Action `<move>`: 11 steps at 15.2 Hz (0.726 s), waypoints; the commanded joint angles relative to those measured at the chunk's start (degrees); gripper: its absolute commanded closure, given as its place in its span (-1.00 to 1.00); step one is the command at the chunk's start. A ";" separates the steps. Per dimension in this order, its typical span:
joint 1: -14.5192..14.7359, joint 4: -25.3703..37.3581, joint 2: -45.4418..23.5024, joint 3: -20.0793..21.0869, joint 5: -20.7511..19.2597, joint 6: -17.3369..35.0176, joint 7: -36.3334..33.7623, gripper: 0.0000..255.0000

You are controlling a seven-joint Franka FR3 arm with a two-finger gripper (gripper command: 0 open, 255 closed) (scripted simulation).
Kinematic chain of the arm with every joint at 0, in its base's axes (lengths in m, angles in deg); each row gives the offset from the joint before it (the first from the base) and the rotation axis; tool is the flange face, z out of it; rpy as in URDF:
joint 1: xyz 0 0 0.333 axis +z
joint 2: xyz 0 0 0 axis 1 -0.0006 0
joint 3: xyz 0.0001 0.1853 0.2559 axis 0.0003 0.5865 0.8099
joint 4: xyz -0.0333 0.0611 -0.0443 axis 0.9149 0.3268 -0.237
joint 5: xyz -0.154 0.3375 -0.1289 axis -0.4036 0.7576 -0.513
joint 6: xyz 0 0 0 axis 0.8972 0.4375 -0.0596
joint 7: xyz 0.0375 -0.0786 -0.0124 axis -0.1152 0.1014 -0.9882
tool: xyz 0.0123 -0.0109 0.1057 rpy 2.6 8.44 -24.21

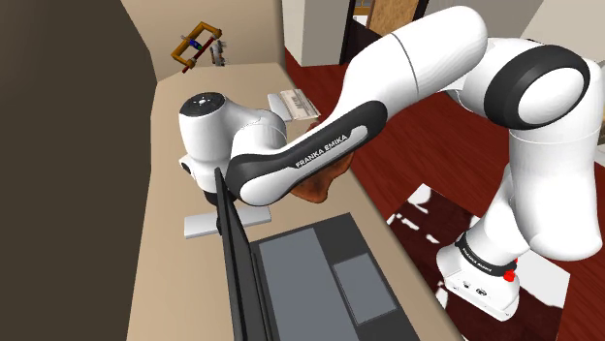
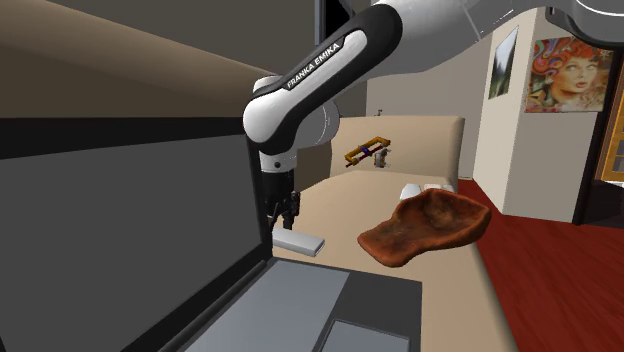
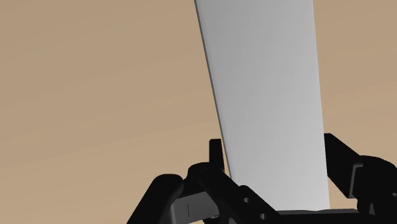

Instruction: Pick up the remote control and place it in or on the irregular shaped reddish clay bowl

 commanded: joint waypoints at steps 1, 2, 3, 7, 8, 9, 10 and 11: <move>0.02 -0.03 -0.03 0.00 0.00 0.01 -0.01 1.00; -0.04 -0.07 0.01 0.00 0.01 0.02 0.04 1.00; -0.09 0.16 0.37 0.11 0.18 -0.56 0.16 1.00; -0.27 1.29 1.70 0.49 0.83 -2.94 0.60 1.00; -0.31 1.61 2.02 0.58 0.99 -3.55 0.71 1.00; -0.34 1.94 2.32 0.66 1.14 -4.16 0.82 1.00; -0.37 2.28 2.61 0.74 1.28 -4.78 0.92 1.00; -0.40 2.64 2.89 0.82 1.43 -5.41 1.03 1.00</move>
